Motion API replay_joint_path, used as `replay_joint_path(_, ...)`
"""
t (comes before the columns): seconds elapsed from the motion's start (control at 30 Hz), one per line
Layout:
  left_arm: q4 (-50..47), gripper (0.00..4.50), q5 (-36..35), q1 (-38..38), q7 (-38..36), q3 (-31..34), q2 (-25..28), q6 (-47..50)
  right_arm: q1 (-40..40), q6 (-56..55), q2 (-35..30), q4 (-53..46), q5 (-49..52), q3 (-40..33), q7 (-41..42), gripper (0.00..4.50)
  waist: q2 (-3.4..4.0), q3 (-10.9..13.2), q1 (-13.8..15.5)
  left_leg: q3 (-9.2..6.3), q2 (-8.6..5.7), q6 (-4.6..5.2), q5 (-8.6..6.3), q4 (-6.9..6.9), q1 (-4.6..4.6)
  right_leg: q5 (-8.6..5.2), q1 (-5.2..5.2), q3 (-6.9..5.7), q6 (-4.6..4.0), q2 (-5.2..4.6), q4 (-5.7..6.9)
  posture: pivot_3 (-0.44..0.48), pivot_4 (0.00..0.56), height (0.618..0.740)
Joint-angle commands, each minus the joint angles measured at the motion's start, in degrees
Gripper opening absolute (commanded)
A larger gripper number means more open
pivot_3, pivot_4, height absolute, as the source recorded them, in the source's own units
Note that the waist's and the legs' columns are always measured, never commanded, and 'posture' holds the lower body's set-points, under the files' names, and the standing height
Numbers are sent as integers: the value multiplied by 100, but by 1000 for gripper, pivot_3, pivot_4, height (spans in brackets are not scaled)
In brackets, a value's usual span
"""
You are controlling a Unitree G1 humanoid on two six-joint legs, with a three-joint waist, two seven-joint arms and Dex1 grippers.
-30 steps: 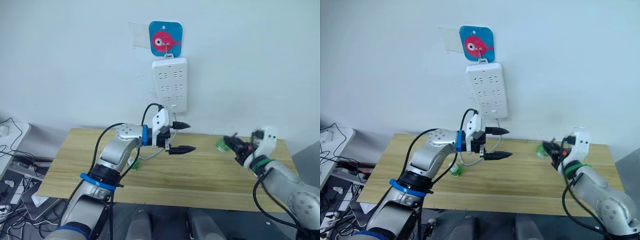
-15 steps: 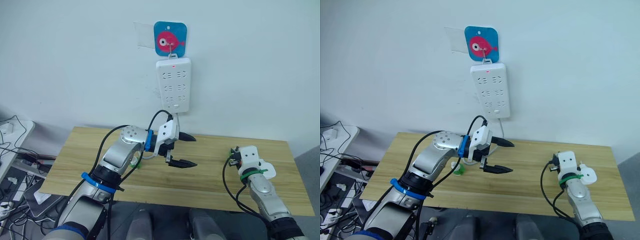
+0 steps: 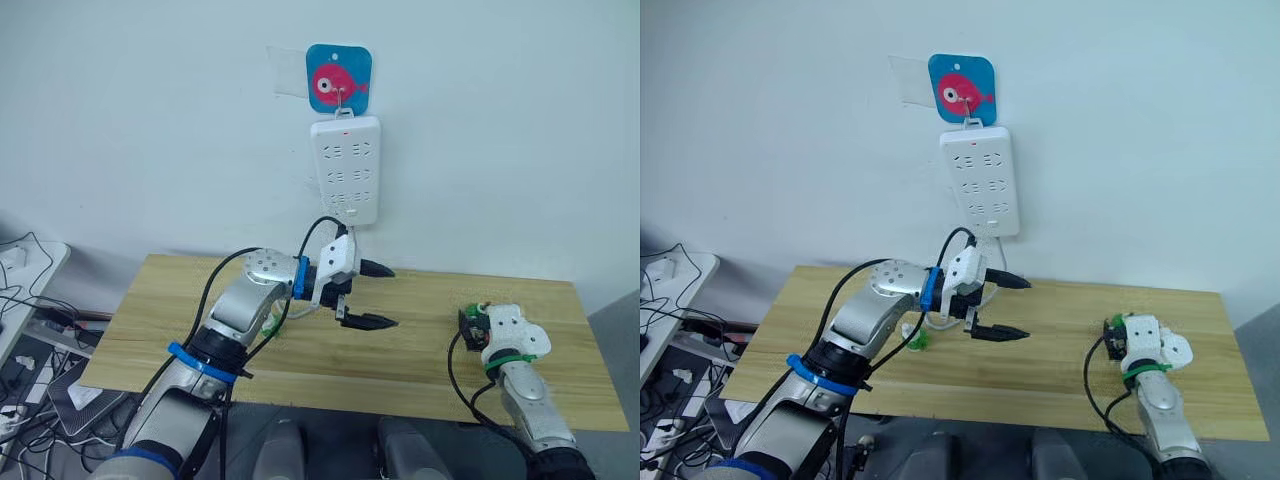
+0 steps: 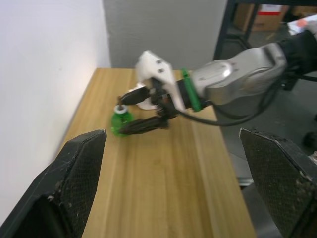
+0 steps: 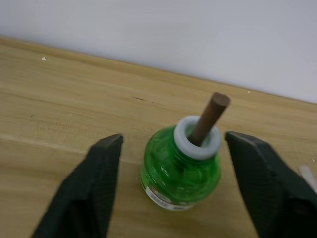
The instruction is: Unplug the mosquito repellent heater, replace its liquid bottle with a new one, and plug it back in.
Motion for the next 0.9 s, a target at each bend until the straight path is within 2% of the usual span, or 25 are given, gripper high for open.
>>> replay_joint_path(0.03,20,4500,-117,-118,135,353,-19,-179,429,407,-238,-1455,15,-351,104,4445,0,-1,4,-1,0,0,0,0,0,-1,0,-2,-1,0,2,45,138,740)
replay_joint_path(0.23,-118,4500,-415,14,237,790,120,163,852,1462,-449,-3497,356,-530,470,4445,1,-1,-14,-4,5,0,0,1,6,-3,-1,-2,-2,7,18,41,149,740)
replay_joint_path(0.37,-837,4500,-756,519,808,1466,378,672,237,2684,-831,-4686,1479,12,1596,4445,-1,1,-70,-3,13,0,0,2,11,-4,-1,2,-4,13,22,47,157,740)
replay_joint_path(0.5,-1420,4500,-1079,902,1499,2078,583,1295,-511,3316,-915,-4688,2011,270,2179,4445,-8,4,-1,-23,15,1,0,1,17,-5,7,-16,-5,17,25,77,169,740)
replay_joint_path(0.57,-1678,4500,-1140,1233,2195,2599,473,1384,-883,3576,-985,-4542,2234,492,2639,4445,-11,6,17,-22,14,1,0,1,12,-7,6,-15,-8,16,22,93,173,740)
replay_joint_path(0.77,-2628,4500,-903,2748,3211,3203,276,946,-1654,3681,-1357,-4005,2313,1131,4133,4445,-26,16,134,-23,10,0,-1,-2,5,-7,6,-21,-8,-1,6,164,191,740)
replay_joint_path(0.9,-3055,4500,-689,3934,3181,3158,321,489,-2034,3465,-1544,-3501,2099,1432,4910,4445,-37,23,275,-26,11,1,-1,-3,7,-7,6,-24,-9,-1,3,209,205,740)
